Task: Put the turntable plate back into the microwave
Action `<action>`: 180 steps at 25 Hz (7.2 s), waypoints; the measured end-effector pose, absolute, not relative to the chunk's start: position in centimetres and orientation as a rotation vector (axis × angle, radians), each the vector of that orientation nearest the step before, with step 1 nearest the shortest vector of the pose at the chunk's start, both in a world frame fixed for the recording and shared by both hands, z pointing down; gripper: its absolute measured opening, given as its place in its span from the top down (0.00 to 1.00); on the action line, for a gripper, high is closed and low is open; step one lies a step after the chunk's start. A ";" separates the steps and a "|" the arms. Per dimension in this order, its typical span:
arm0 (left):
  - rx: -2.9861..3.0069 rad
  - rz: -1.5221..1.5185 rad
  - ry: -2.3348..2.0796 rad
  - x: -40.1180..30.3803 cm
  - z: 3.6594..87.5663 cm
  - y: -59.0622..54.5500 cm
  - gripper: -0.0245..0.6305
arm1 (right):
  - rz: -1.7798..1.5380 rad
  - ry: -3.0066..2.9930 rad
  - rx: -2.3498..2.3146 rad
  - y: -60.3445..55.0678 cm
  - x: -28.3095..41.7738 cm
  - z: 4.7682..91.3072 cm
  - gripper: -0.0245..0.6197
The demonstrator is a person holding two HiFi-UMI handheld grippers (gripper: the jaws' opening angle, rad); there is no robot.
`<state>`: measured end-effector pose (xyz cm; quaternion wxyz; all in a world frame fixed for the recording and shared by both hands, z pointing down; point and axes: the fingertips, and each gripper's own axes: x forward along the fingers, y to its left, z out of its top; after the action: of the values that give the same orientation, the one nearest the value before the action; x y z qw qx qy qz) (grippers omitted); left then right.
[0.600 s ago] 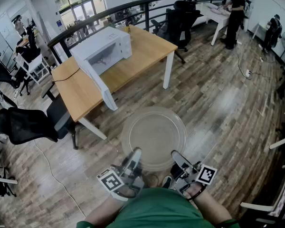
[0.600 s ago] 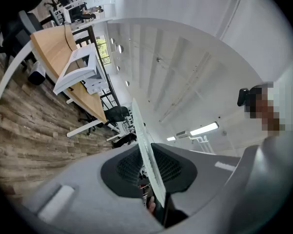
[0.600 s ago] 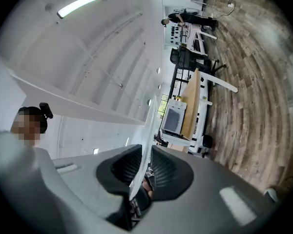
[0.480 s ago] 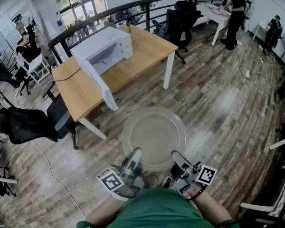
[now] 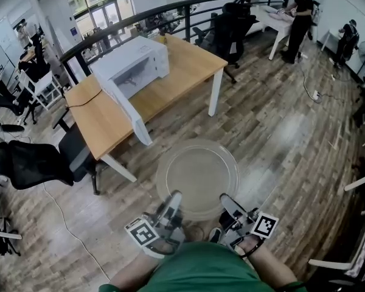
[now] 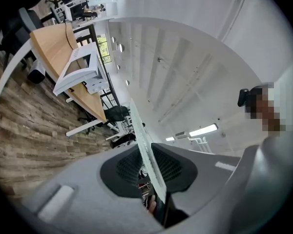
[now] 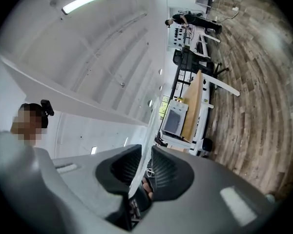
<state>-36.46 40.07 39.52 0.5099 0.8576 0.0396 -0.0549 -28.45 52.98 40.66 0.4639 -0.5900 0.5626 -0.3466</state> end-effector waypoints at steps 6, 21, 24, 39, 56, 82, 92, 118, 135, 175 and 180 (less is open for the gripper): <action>2.054 -0.131 0.121 -36.2 39.5 38.0 0.86 | -0.833 1.379 -1.467 51.0 -28.3 40.4 0.86; 2.006 -0.074 0.177 -34.7 41.4 31.9 0.86 | -0.832 1.298 -1.515 45.4 -27.7 41.7 0.86; 2.008 -0.075 0.153 -33.4 41.6 31.0 0.86 | -0.848 1.312 -1.502 44.3 -26.1 42.0 0.86; 2.053 -0.193 -0.063 -21.1 41.5 29.0 0.85 | -0.972 1.483 -1.333 40.4 -11.1 42.4 0.86; 2.084 -0.240 -0.195 -11.7 42.0 27.9 0.85 | -1.039 1.584 -1.231 38.1 -0.4 43.2 0.86; 2.016 -0.268 -0.228 -1.5 44.2 8.8 0.85 | -1.121 1.613 -1.240 18.0 10.4 44.6 0.86; 1.932 -0.347 -0.276 -0.1 44.7 3.5 0.85 | -1.152 1.693 -1.191 11.3 12.5 44.4 0.86; 1.809 -0.617 -0.845 3.6 51.2 -9.4 0.85 | -1.567 2.036 -0.705 -9.3 18.4 52.0 0.86; 1.741 -0.603 -0.944 1.6 58.3 -14.7 0.85 | -1.660 2.090 -0.709 -15.6 16.5 59.3 0.85; 1.567 -0.595 -0.952 0.8 67.3 -25.2 0.87 | -1.638 2.050 -0.985 -25.8 16.0 68.1 0.85; 1.430 -0.682 -0.940 1.2 67.6 -25.7 0.89 | -1.666 2.000 -1.055 -26.6 16.3 68.4 0.77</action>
<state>1.22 -25.74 67.58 0.6048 0.6183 -0.4063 -0.2947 16.32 -26.58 68.36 0.1658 -0.3704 0.7023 -0.5849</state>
